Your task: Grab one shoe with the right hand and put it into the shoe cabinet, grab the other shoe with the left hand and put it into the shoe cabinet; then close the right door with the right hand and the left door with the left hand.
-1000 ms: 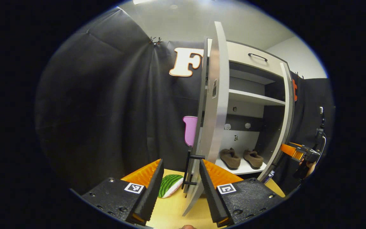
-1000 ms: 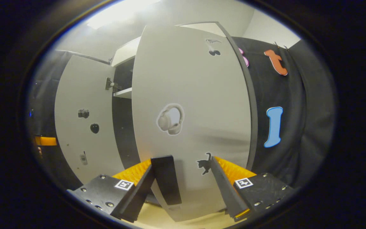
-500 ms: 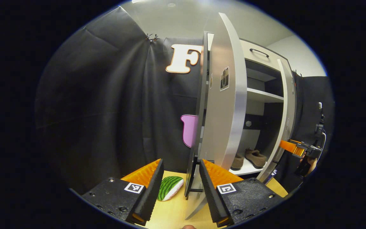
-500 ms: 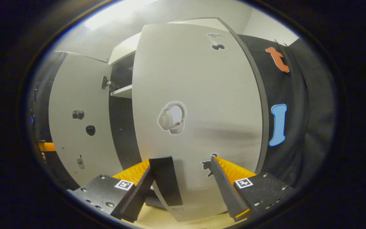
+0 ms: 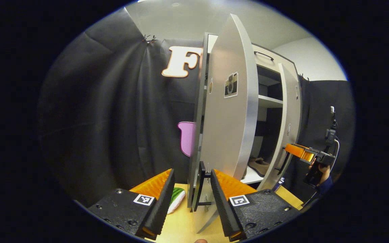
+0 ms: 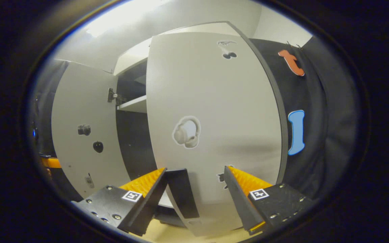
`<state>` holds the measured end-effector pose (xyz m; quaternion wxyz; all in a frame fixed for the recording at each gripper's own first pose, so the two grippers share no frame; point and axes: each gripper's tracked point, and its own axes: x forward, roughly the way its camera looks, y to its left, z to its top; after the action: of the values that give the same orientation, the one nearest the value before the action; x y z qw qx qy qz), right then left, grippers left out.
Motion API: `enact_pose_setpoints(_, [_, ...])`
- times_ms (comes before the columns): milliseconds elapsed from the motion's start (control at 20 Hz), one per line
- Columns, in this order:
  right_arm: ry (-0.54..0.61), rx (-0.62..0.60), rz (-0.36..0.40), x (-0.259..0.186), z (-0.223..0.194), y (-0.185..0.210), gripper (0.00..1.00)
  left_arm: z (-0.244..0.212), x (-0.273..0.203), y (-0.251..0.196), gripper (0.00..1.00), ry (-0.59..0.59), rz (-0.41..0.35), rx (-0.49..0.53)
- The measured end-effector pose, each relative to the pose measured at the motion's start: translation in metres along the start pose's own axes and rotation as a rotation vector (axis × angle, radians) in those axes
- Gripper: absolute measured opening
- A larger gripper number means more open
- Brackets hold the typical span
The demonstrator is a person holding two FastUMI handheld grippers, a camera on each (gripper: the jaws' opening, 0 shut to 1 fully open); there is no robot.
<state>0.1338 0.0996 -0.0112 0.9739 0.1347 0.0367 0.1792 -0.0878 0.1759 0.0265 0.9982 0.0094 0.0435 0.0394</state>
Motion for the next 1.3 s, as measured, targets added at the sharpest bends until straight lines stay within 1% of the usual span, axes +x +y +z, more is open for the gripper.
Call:
enact_pose_setpoints(50, [-0.005,0.000,0.000,-0.003,0.002,0.000,0.97,0.000,0.002,-0.004,0.66,0.000,-0.016,0.001])
enact_pose_setpoints(100, [-0.007,-0.004,-0.006,-0.007,0.003,-0.002,1.00,0.000,0.004,-0.009,0.66,-0.001,-0.029,0.005])
enact_pose_setpoints(200, [-0.008,-0.019,-0.023,-0.015,0.005,-0.006,1.00,0.001,0.006,-0.017,0.66,-0.003,-0.051,0.009])
enact_pose_setpoints(450, [0.004,-0.025,-0.048,-0.035,0.002,-0.015,1.00,-0.004,0.013,-0.048,0.66,-0.001,-0.137,-0.021])
enact_pose_setpoints(700, [0.004,-0.044,-0.095,-0.061,0.003,-0.032,1.00,-0.004,0.027,-0.079,0.66,-0.005,-0.209,-0.019])
enact_pose_setpoints(1050, [0.004,-0.039,-0.168,-0.091,0.008,-0.064,1.00,-0.006,0.053,-0.118,0.66,-0.006,-0.264,-0.015])
enact_pose_setpoints(1150, [-0.001,-0.037,-0.188,-0.099,0.010,-0.073,1.00,-0.009,0.062,-0.125,0.69,-0.001,-0.273,-0.016])
enact_pose_setpoints(1200, [-0.004,-0.036,-0.197,-0.103,0.011,-0.076,1.00,-0.008,0.065,-0.130,0.72,-0.002,-0.282,-0.021])
enact_pose_setpoints(1300, [-0.006,-0.034,-0.214,-0.112,0.014,-0.084,1.00,-0.009,0.073,-0.137,0.71,-0.003,-0.303,-0.031])
